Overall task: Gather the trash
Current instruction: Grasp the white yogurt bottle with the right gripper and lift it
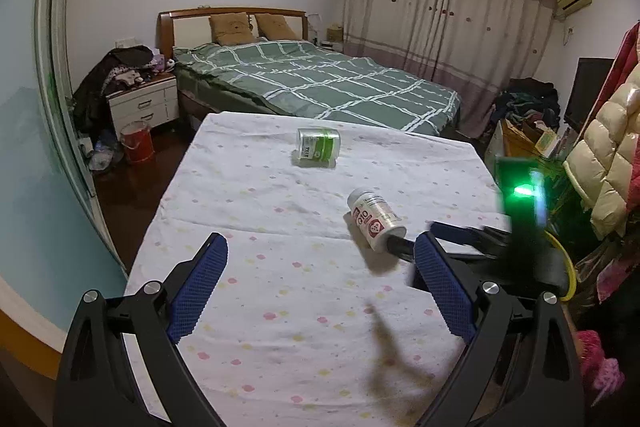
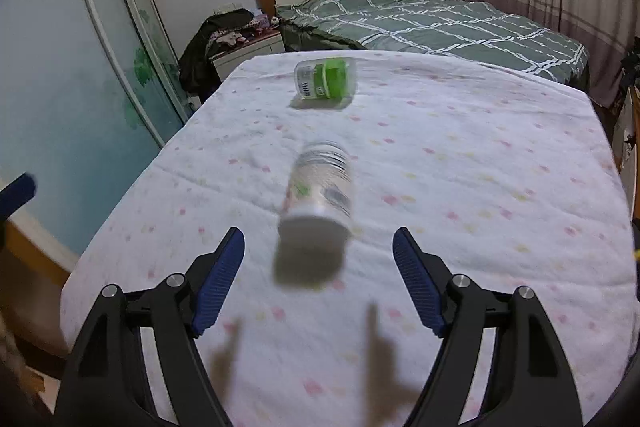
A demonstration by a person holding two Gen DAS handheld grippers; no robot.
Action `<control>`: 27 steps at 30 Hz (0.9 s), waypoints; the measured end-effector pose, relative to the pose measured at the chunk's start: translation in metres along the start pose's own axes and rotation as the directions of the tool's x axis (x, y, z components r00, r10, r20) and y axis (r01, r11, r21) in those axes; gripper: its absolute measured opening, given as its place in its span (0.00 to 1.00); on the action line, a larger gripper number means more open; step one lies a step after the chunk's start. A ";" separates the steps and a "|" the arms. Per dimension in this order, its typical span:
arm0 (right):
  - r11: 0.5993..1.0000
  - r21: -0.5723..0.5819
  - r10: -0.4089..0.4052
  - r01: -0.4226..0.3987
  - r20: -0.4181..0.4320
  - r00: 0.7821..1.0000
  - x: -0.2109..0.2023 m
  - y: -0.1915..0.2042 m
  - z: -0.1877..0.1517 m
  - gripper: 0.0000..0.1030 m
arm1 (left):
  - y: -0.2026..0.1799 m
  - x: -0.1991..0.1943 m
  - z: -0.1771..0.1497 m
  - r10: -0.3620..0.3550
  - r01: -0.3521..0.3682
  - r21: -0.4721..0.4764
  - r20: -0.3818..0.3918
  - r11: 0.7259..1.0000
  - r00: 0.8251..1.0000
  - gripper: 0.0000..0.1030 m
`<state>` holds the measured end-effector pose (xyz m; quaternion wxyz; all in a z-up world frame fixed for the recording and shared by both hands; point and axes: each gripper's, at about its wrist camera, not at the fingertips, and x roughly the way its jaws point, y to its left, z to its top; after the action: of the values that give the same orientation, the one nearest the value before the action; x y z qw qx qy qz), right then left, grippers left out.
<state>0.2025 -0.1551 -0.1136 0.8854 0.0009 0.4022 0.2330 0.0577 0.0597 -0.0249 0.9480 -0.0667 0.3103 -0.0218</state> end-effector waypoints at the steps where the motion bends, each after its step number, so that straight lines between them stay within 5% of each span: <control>1: 1.000 0.004 -0.011 0.011 -0.009 1.000 0.007 0.002 0.001 0.71 | -0.001 0.001 0.000 -0.005 0.005 -0.001 0.000 1.000 1.000 0.90; 10: 0.999 0.006 -0.044 0.045 -0.062 0.997 0.045 0.008 0.012 0.67 | -0.003 0.019 -0.002 -0.034 0.033 -0.022 -0.017 0.999 0.999 0.90; 14: 0.997 0.003 -0.072 0.073 -0.081 0.994 0.052 0.010 0.015 0.45 | -0.007 0.019 -0.007 -0.039 0.039 -0.019 -0.023 0.999 0.999 0.90; 27: 0.999 0.001 -0.042 0.042 0.028 0.999 -0.015 -0.007 0.013 0.44 | -0.008 0.030 -0.009 -0.045 0.045 -0.013 -0.047 0.999 0.998 0.90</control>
<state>0.2059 -0.1654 -0.0955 0.8957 -0.0040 0.3898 0.2141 0.0765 0.0479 -0.0483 0.9393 -0.0787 0.3313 -0.0429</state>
